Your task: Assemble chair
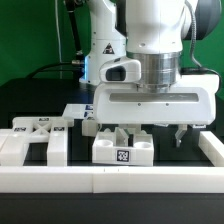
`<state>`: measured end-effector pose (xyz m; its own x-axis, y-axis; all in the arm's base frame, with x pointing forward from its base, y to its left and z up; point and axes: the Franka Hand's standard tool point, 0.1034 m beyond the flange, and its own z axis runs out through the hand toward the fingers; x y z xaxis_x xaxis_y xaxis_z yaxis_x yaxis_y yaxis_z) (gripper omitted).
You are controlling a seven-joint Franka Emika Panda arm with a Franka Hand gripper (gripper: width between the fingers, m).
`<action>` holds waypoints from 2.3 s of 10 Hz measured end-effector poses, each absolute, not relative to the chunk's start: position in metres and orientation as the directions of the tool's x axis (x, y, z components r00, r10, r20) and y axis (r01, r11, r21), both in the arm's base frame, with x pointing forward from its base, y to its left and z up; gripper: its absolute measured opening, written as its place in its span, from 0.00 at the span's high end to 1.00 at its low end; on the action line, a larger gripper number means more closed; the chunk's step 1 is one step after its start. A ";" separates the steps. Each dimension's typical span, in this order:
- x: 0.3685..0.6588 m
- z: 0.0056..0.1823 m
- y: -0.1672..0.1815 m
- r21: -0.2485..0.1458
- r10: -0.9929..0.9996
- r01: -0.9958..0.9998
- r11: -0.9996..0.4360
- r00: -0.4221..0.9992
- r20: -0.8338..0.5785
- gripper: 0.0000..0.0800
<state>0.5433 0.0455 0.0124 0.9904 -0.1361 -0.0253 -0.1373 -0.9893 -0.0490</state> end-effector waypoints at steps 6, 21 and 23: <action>0.543 0.012 0.046 -0.049 -0.133 -0.134 -0.990 0.991 -0.025 0.92; 0.581 0.014 0.109 -0.076 -0.025 -0.023 -0.997 0.999 0.028 0.96; 0.595 0.017 0.117 -0.082 -0.019 -0.015 -0.997 0.999 0.043 0.96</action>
Offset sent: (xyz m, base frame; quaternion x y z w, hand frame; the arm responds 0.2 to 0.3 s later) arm 0.0000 0.0000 0.0000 0.0000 0.0000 0.0000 1.0000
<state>0.5950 0.1165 0.0166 0.9989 -0.0185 0.0431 -0.0150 -0.9966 -0.0816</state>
